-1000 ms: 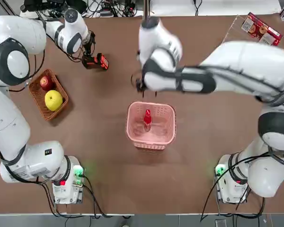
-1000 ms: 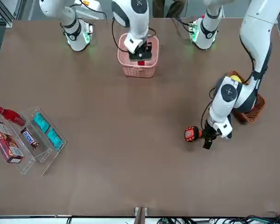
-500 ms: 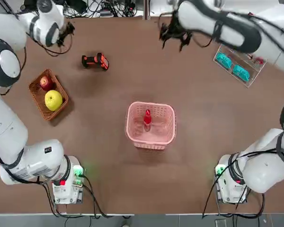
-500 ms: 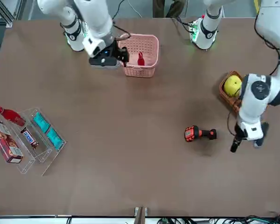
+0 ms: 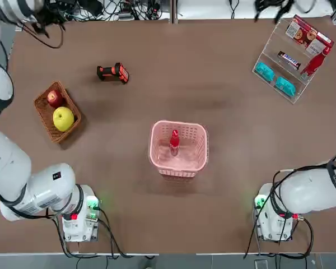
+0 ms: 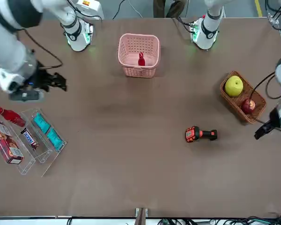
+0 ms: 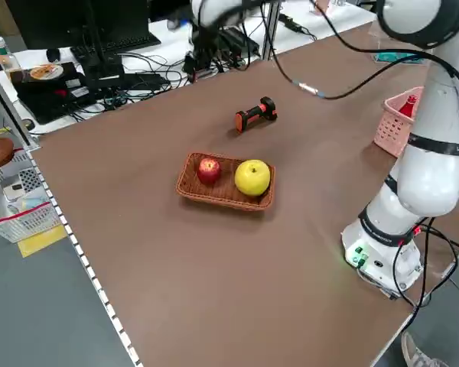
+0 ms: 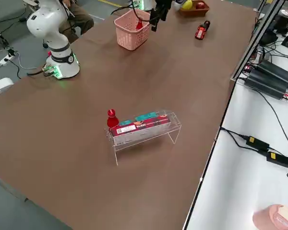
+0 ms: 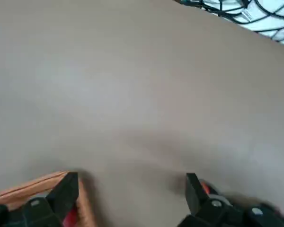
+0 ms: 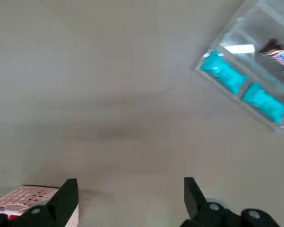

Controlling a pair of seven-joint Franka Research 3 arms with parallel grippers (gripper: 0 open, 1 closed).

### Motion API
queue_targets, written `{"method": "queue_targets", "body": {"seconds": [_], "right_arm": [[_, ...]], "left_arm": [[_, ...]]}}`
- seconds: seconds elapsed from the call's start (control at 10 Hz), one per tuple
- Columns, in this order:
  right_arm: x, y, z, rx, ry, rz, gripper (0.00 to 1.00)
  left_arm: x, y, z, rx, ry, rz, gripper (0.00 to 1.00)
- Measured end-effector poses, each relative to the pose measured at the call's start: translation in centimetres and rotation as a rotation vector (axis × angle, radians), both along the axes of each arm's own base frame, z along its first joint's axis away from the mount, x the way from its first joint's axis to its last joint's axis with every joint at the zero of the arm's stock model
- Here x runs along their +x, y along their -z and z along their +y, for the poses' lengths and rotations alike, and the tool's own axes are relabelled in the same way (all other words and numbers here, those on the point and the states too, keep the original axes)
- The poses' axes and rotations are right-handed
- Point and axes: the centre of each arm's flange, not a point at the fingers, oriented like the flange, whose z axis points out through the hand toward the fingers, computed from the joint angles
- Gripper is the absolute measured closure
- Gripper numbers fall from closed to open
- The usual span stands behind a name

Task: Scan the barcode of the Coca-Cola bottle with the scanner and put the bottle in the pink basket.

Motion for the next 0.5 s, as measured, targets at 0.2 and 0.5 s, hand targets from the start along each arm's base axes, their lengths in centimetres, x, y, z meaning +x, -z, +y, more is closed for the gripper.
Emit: {"method": "queue_targets", "body": {"seconds": [0.2, 0.5], "right_arm": [[-0.2, -3.8, -4.2, -0.037, 0.015, -0.029, 0.01], [-0.4, -5.6, -8.0, -0.102, 0.007, -0.052, 0.01]], "left_arm": [[-0.6, -6.4, -1.0, -0.008, 0.031, 0.066, 0.00], [-0.7, -10.3, -7.0, -0.039, 0.063, 0.113, 0.00]]}}
